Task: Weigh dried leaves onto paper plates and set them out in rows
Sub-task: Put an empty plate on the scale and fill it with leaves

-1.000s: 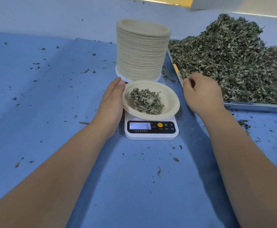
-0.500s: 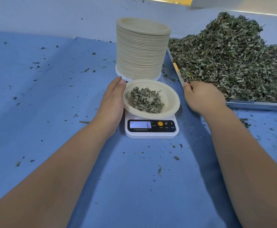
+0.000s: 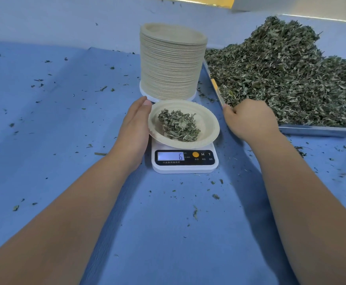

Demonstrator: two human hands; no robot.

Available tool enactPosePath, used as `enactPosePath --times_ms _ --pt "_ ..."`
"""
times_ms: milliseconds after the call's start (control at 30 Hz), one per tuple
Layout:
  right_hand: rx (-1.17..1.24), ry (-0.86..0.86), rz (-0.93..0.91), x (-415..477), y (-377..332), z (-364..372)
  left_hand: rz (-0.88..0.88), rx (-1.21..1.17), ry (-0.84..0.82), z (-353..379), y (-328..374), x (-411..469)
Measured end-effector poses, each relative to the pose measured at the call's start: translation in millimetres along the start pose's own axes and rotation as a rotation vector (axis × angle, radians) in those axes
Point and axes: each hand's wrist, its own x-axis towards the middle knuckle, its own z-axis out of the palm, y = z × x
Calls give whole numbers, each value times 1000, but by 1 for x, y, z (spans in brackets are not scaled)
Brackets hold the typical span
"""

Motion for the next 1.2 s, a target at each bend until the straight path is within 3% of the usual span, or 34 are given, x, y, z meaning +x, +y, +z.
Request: enactPosePath --times_ms 133,267,567,933,1100,1200 --pt "-3 44 24 -2 2 -2 -3 1 -9 0 0 0" --pt "-116 -128 60 -3 1 -4 -11 2 -7 1 1 -1" --pt "-9 -234 97 15 -7 -2 -15 3 0 1 -1 2" --pt "165 -22 148 28 -8 -14 -12 33 6 2 -2 3" --pt "323 149 -20 29 -50 -33 -12 28 6 1 -2 2" --pt "484 103 -161 20 -87 -37 -4 22 2 1 -2 2"
